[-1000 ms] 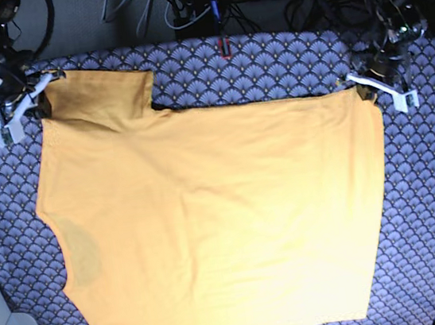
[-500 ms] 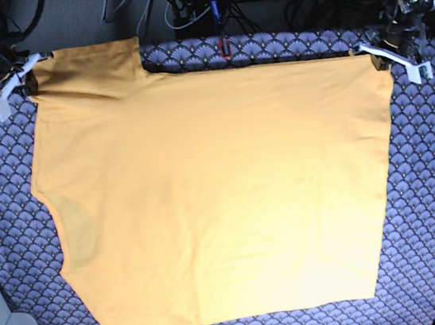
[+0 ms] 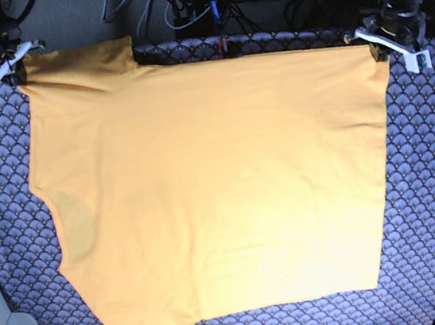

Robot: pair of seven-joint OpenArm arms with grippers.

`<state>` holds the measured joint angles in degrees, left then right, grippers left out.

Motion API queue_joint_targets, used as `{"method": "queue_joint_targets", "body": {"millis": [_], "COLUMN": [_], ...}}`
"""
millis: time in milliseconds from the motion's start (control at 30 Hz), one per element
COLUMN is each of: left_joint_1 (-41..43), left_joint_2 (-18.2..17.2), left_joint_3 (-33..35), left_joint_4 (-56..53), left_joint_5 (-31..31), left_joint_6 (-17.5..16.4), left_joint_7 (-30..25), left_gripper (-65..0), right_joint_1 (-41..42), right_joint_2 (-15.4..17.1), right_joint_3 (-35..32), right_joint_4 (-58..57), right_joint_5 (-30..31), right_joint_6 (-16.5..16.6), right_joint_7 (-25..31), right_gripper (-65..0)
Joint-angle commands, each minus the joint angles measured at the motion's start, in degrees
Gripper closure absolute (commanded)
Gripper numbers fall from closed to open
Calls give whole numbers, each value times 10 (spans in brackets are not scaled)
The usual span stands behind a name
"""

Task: Fold the T-shirt properly
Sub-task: 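Grasp the shoulder corners with both grippers and pull them apart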

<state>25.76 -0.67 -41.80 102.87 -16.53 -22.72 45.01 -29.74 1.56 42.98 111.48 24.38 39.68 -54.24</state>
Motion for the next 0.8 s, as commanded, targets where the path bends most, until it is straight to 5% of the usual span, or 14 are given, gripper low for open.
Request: {"method": "queue_joint_targets", "body": {"millis": [0, 767], "left_joint_1": [5, -30], "left_joint_2": [-6, 4], "left_joint_3": [-4, -2], "left_joint_4": [11, 9], "left_joint_5": [-1, 1], "left_joint_6": [3, 3], "left_joint_7": [-10, -9], "left_gripper": [0, 0], "right_joint_1": [-4, 36], "right_joint_2": [5, 19], "right_joint_3": [12, 13], "right_joint_4": [11, 10], "right_joint_5": [-2, -3], "right_joint_6": [3, 3], "right_joint_7": [7, -1], "right_gripper": [0, 0]}}
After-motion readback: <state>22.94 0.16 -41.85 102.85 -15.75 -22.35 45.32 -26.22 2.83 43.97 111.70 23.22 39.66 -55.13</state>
